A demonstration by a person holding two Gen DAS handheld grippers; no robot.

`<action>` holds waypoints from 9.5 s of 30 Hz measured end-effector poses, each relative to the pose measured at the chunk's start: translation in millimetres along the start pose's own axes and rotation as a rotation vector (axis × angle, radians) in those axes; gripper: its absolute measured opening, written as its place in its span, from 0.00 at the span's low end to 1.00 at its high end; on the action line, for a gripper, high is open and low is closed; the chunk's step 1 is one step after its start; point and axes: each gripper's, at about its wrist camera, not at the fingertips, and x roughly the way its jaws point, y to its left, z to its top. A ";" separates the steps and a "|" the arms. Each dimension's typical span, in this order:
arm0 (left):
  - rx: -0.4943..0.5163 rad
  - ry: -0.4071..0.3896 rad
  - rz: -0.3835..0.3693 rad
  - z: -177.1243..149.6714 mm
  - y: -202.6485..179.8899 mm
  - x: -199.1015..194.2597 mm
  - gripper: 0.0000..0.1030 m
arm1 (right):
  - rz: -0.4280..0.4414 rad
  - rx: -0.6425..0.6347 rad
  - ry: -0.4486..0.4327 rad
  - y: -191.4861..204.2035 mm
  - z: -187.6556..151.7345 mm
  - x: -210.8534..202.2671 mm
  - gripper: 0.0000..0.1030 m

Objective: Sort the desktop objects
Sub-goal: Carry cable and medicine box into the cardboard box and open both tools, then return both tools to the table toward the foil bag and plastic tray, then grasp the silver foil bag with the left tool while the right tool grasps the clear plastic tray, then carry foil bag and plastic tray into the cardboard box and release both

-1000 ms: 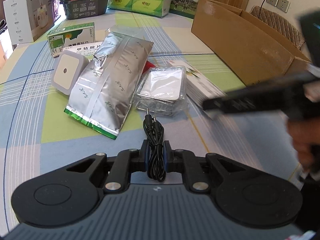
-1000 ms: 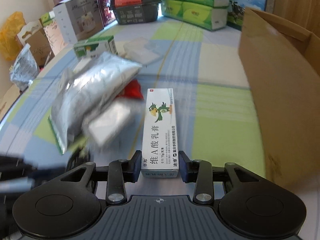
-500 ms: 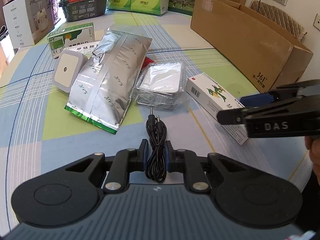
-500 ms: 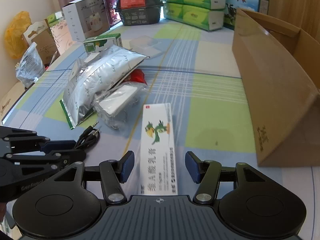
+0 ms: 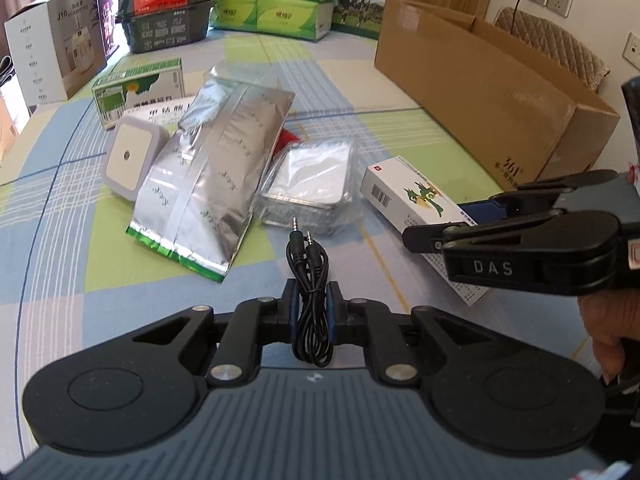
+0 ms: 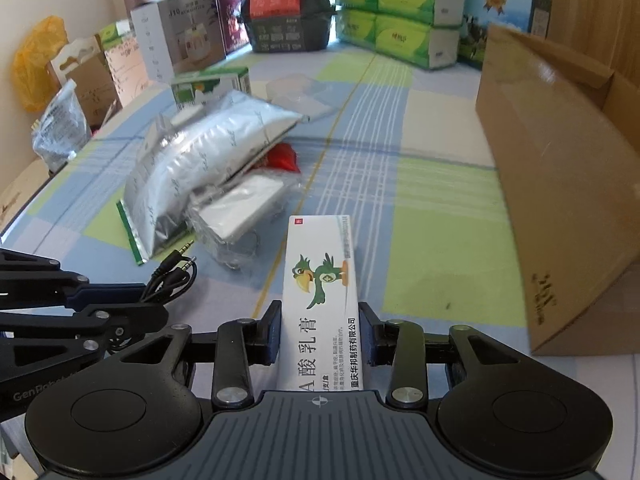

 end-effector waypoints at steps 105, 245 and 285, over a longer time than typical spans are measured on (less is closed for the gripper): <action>-0.017 -0.166 0.228 77.8 31.2 -102.2 0.95 | 0.062 0.034 -0.203 -20.4 71.7 -122.0 0.97; -0.158 0.033 -0.013 36.5 28.6 -4.9 0.31 | 0.078 0.067 0.015 -11.5 41.5 -11.1 0.52; -0.051 -0.163 -0.141 123.7 -133.4 -89.1 0.31 | -0.129 0.208 -0.259 -136.0 44.4 -197.8 0.52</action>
